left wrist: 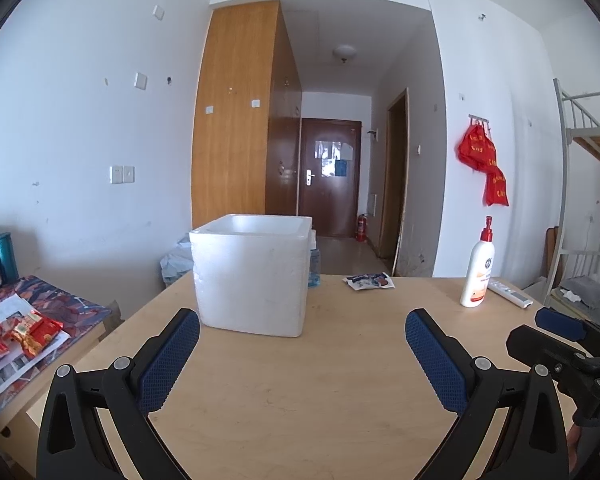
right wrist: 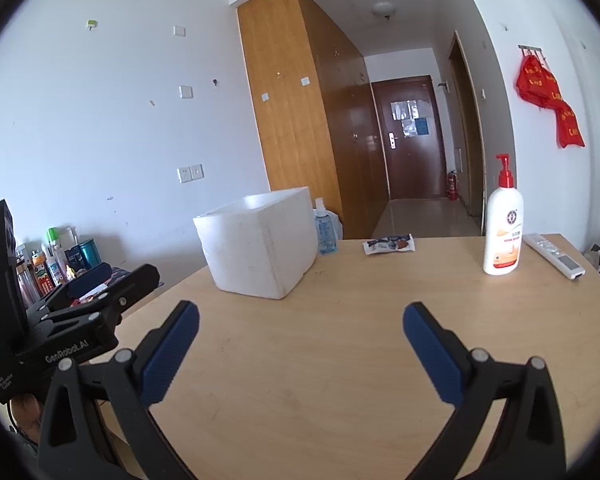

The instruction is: Organize soft objects

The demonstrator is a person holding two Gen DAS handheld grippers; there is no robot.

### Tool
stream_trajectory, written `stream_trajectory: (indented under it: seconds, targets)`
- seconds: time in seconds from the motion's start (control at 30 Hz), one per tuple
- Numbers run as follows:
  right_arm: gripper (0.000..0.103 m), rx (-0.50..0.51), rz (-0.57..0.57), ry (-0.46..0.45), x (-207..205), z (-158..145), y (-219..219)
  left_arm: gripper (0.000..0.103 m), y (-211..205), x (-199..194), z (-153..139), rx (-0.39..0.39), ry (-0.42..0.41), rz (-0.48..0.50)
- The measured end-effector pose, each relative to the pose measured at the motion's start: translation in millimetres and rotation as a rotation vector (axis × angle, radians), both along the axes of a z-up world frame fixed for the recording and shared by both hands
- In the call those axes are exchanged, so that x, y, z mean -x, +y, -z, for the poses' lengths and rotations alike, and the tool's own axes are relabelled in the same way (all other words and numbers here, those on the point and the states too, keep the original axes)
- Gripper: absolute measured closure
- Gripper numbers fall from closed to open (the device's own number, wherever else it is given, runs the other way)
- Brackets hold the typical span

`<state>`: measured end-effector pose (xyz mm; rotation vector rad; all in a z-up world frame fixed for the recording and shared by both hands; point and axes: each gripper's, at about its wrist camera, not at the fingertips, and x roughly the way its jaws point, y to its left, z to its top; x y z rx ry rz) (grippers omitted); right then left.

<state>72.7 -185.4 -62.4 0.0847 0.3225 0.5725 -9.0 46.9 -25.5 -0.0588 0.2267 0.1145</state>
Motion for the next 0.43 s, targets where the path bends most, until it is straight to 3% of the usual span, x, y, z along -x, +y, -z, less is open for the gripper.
stream_trajectory:
  seconds: [0.43]
  targets:
    - [0.0,0.004,-0.002,0.006,-0.7,1.1,0.9,0.0,0.2,2.4,-0.1,0.005,-0.004,-0.014]
